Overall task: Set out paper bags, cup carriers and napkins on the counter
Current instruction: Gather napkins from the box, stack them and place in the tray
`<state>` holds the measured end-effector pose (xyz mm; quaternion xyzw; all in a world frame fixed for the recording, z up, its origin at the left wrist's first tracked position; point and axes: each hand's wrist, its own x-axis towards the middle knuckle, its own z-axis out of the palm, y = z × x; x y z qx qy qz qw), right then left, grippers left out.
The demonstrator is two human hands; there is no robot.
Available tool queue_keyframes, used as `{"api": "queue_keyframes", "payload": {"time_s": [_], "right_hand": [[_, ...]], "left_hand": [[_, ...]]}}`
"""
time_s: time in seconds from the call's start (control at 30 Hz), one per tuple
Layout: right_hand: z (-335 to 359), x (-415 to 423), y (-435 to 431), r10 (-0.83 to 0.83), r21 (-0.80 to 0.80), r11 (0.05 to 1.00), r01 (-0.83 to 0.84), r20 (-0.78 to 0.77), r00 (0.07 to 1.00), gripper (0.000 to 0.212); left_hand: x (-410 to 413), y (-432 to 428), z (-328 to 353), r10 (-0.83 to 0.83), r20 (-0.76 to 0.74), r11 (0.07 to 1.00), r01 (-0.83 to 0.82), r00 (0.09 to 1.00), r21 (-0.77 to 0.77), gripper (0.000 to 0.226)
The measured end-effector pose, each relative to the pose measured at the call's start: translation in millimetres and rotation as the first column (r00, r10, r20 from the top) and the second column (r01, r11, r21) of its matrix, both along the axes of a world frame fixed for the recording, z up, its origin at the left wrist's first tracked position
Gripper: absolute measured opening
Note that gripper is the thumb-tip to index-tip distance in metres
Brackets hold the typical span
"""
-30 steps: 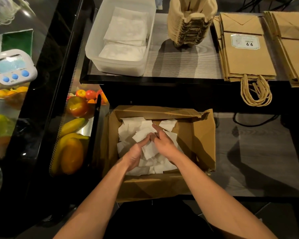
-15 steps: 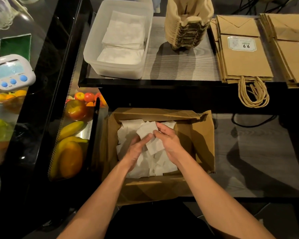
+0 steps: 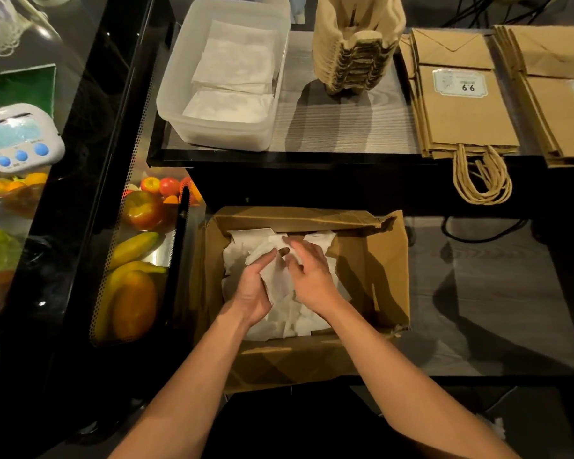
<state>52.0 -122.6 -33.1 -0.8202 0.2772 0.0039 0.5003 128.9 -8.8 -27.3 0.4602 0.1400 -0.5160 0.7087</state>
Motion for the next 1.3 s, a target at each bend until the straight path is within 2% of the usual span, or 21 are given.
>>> {"api": "queue_keyframes", "payload": {"time_s": [0.07,0.13,0.2,0.23,0.3,0.33,0.4,0.47,0.57,0.63,0.7,0.77,0.97,1.07,1.17,1.23,1.3], "right_hand": [[-1.0,-2.4,-4.8,-0.163,0.130,0.978,0.164,-0.023,0.986,0.033],[-8.6,-4.9,-12.0,-0.129,0.129,0.979,0.156,-0.198,0.972,0.028],[-14.6,-8.5,-13.1,0.029,0.065,0.998,-0.005,-0.386,0.922,0.024],[-17.5,-11.1,-10.8,0.124,0.016,0.991,-0.130,-0.424,0.897,0.025],[-24.0,-15.8,-3.4,0.279,-0.093,0.930,-0.356,-0.454,0.846,0.039],[-25.3,-16.2,-0.4,0.284,-0.139,0.912,-0.386,-0.466,0.838,0.049],[-25.4,-16.3,-1.3,0.157,-0.186,0.941,-0.282,-0.497,0.853,0.067],[-26.5,-18.2,-12.0,0.003,-0.167,0.978,-0.123,-0.580,0.815,0.077],[-30.1,-27.1,-27.8,-0.027,-0.224,0.961,-0.160,-0.656,0.754,0.077],[-31.1,-29.8,-36.7,0.002,-0.194,0.967,-0.162,-0.636,0.771,0.059],[-28.5,-29.8,-42.4,0.008,-0.029,0.999,-0.032,-0.601,0.799,0.045],[-23.2,-30.3,-43.8,-0.004,0.127,0.988,0.089,-0.551,0.835,0.040],[-10.6,-33.2,-48.0,-0.108,0.143,0.973,0.181,-0.409,0.906,0.038],[-2.8,-38.2,-56.1,-0.177,0.347,0.898,0.272,-0.282,0.943,0.044],[2.8,-41.0,-63.2,-0.180,0.582,0.772,0.255,-0.183,0.966,0.047],[4.3,-39.6,-66.1,-0.138,0.665,0.718,0.206,-0.154,0.978,0.046],[5.4,-36.5,-65.0,-0.065,0.671,0.725,0.157,-0.160,0.985,0.043]], "left_hand": [[0.7,4.6,-1.0,-0.007,0.006,0.999,0.007,1.000,-0.044,0.032],[1.7,10.8,-6.0,0.001,-0.008,0.999,-0.001,1.000,-0.045,0.025],[2.2,14.9,-18.4,0.028,0.045,0.996,-0.032,0.999,0.084,0.035],[2.7,16.6,-23.0,0.035,0.082,0.988,-0.047,0.996,0.150,0.038],[2.1,18.3,-25.5,0.066,0.095,0.974,-0.085,0.993,0.212,0.035],[2.2,19.6,-26.3,0.074,0.090,0.968,-0.093,0.993,0.232,0.034],[3.3,22.9,-28.7,0.075,0.086,0.962,-0.094,0.994,0.257,0.034],[2.8,25.1,-29.1,0.088,0.056,0.964,-0.099,0.995,0.246,0.035],[1.0,24.9,-27.9,0.103,0.029,0.965,-0.107,0.994,0.239,0.029],[-1.6,21.7,-28.9,0.110,0.026,0.963,-0.113,0.994,0.246,0.027],[-5.2,17.7,-29.2,0.110,-0.003,0.963,-0.106,0.994,0.248,0.027],[-7.8,15.1,-29.2,0.080,-0.011,0.963,-0.075,0.997,0.257,0.027],[-12.5,10.2,-25.6,0.014,0.031,0.954,-0.023,0.999,0.299,0.030],[-13.6,7.3,-22.9,0.007,0.045,0.942,-0.021,0.999,0.334,0.035],[-15.4,5.7,-22.1,0.037,0.027,0.950,-0.044,0.999,0.310,0.045],[-17.1,4.5,-20.4,0.042,-0.025,0.969,-0.034,0.999,0.243,0.059],[-18.3,3.1,-15.8,0.020,-0.065,0.983,-0.008,0.998,0.182,0.061]]}}
